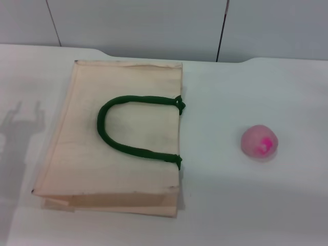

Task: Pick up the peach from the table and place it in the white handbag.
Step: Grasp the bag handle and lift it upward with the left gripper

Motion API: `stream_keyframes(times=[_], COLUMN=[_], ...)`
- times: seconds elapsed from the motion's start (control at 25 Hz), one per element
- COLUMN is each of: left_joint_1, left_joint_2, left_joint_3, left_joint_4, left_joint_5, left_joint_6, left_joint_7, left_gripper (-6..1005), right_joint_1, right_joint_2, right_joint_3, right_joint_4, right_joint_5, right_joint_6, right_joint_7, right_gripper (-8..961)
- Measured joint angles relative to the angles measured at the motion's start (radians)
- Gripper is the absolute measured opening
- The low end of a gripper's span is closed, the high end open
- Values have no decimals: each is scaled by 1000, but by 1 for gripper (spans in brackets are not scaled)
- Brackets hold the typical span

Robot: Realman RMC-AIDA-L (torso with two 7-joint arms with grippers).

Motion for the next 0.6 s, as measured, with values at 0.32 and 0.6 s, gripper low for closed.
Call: stream_keyframes(times=[0.32,0.6], left_joint_1=[0,0], left_joint_2=[0,0], left_joint_3=[-1,3], left_joint_4=[0,0], left_joint_5=[0,0], left_joint_6=[-1,-2], left_joint_7=[0,0], left_gripper=[440,441], right_joint_1=[0,0], right_joint_2=[0,0], right_joint_3=[0,0], right_joint_4=[0,0], right_joint_5=[0,0], right_joint_6=[0,0], right_joint_7=[0,0], right_gripper=[894,893])
